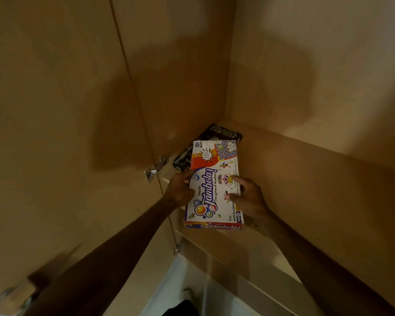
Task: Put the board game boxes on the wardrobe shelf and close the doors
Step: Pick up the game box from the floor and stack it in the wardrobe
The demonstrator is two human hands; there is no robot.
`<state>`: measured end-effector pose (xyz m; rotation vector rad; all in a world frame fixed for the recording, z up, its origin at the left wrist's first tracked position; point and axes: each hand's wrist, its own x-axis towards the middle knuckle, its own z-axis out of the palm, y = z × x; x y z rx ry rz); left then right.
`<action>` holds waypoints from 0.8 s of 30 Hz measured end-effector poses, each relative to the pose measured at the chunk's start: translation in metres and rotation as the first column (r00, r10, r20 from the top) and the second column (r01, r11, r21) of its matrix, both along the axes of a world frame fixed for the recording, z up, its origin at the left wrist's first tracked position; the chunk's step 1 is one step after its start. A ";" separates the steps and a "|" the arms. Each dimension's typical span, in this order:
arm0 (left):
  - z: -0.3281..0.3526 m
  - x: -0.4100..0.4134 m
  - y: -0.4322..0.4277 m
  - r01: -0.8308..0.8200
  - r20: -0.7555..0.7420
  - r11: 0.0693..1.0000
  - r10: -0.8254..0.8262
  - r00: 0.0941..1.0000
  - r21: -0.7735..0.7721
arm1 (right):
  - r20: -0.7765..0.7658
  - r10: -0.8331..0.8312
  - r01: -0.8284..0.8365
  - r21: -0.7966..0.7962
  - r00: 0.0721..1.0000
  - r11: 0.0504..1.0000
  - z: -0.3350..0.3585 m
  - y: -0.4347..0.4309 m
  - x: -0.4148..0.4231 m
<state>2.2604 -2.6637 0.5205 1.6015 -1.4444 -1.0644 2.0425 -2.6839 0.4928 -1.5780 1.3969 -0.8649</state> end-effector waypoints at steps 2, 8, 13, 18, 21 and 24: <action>0.003 0.002 -0.025 0.084 -0.042 0.995 -0.082 0.996 0.045 | -0.031 -0.023 0.022 -0.034 0.999 0.999 0.002 -0.028 0.007; -0.011 0.025 -0.086 0.404 0.154 0.889 -0.440 0.885 0.218 | -0.125 -0.086 0.082 -0.033 0.988 0.996 -0.010 -0.102 0.018; -0.016 0.044 -0.109 0.366 0.554 0.930 -0.325 0.767 0.038 | -0.132 -0.070 0.055 -0.112 0.989 0.992 -0.021 -0.115 0.017; -0.025 0.053 -0.106 0.132 0.615 0.979 -0.009 0.789 -0.155 | -0.111 0.081 -0.090 -0.078 0.991 0.993 -0.024 -0.115 0.026; -0.033 0.050 -0.099 0.059 0.648 0.964 0.128 0.751 -0.259 | -0.140 0.136 -0.146 -0.059 0.981 0.988 -0.025 -0.116 0.035; -0.035 0.048 -0.097 0.082 0.667 0.959 0.125 0.734 -0.270 | -0.177 0.147 -0.160 -0.064 0.973 0.985 -0.023 -0.123 0.042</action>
